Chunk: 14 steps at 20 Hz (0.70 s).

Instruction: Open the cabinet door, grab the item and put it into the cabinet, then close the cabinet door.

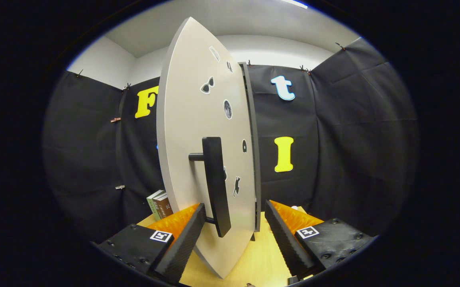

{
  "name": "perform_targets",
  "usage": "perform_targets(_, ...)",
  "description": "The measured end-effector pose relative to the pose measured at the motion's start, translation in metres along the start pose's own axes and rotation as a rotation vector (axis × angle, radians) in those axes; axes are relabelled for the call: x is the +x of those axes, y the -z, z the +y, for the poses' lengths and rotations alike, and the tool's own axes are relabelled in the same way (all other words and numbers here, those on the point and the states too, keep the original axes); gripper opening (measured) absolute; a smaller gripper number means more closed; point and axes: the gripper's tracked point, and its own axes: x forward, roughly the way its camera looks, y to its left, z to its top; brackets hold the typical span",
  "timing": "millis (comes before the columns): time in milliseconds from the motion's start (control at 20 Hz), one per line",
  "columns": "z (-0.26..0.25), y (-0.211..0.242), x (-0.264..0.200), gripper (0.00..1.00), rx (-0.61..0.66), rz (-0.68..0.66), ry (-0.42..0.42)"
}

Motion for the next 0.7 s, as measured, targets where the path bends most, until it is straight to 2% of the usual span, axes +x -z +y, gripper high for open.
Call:
perform_targets(350,0.067,-0.01,0.035,0.97,-0.016,-0.048,-0.084)
perform_targets(500,0.123,-0.006,0.047,0.97,-0.007,-0.04,-0.21)
perform_targets(600,0.146,-0.014,0.051,0.97,-0.029,-0.064,-0.262)
perform_targets(700,0.148,-0.019,0.055,0.97,-0.094,-0.078,-0.24)
